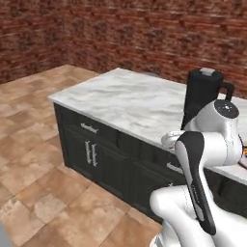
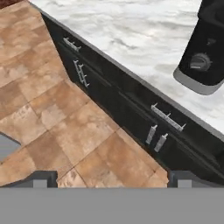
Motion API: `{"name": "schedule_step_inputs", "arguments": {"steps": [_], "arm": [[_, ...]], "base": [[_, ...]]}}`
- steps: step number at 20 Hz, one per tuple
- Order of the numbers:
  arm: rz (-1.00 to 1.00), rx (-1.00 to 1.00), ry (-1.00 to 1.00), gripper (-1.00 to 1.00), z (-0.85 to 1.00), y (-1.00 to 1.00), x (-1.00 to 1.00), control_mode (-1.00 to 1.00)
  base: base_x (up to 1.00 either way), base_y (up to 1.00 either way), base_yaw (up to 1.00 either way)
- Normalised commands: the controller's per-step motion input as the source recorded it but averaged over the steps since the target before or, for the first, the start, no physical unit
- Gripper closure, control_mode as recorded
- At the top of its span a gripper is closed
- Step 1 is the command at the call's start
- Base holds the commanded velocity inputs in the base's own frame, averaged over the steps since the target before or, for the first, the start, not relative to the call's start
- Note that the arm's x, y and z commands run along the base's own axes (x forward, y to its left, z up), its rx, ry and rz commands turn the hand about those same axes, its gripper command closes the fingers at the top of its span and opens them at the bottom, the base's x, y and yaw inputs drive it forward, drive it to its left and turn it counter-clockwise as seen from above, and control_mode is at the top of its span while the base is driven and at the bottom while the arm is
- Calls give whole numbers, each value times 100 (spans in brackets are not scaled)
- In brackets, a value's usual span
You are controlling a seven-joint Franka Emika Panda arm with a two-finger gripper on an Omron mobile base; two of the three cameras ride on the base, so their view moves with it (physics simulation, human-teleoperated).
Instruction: Pick the banana and mango from the fridge and place them on the plate next to the blender to make a fruit smoothie.
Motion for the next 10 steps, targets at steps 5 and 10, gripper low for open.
{"name": "schedule_step_inputs", "arguments": {"steps": [5,10], "arm": [[0,0,0,-100,0,0,0,100],[0,0,0,-100,0,0,0,100]], "base": [[-4,52,96],[78,11,46]]}}
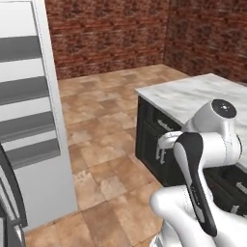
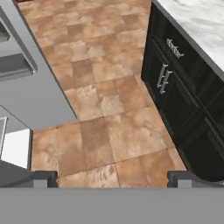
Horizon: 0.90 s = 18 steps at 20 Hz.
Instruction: Pick the banana and mango from the fridge and place them on the plate next to the blender to make a fruit smoothie.
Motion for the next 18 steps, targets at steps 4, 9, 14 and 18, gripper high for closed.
{"name": "schedule_step_inputs", "arguments": {"steps": [4,9,14,18], "arm": [[0,0,0,-100,0,0,0,100],[0,0,0,-100,0,0,0,100],[0,0,0,-100,0,0,0,100],[0,0,0,-100,0,0,0,100]], "base": [[100,-35,20],[83,34,21],[76,13,23],[-7,0,84]]}}
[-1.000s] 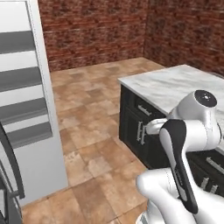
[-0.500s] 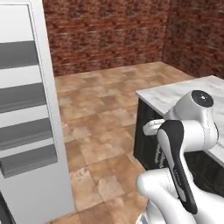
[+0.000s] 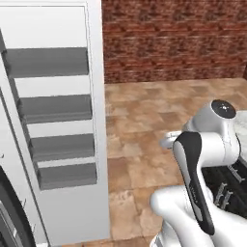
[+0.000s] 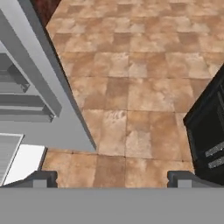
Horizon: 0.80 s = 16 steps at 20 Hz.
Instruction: Pick the banana and mango from the fridge and place them on the plate next to the blender to make a fruit smoothie.
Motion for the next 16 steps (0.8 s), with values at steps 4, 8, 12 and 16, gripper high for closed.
{"name": "schedule_step_inputs", "arguments": {"steps": [4,8,12,16], "arm": [[0,0,0,-100,0,0,0,100],[0,0,0,-100,0,0,0,100],[0,0,0,-100,0,0,0,100],[0,0,0,-100,0,0,0,100]], "base": [[-10,11,100],[-1,12,99],[44,14,82],[81,2,63]]}}
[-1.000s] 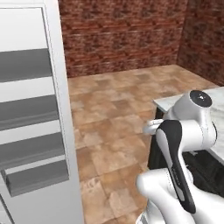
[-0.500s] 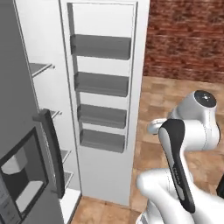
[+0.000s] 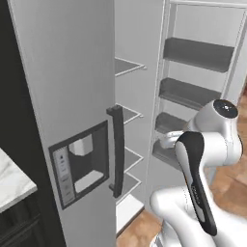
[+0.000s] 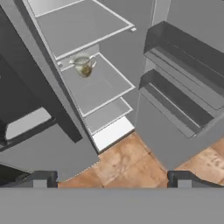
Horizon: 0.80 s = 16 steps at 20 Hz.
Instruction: Pick the banana and mango from the fridge and place them on the plate next to the blender to make a fruit smoothie.
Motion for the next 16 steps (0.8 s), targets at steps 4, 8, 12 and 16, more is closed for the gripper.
{"name": "schedule_step_inputs", "arguments": {"steps": [4,8,12,16], "arm": [[0,0,0,-100,0,0,0,100],[0,0,0,-100,0,0,0,100],[0,0,0,-100,0,0,0,100],[0,0,0,-100,0,0,0,100]], "base": [[92,-16,30],[57,-9,13],[63,-9,14],[52,-27,21]]}}
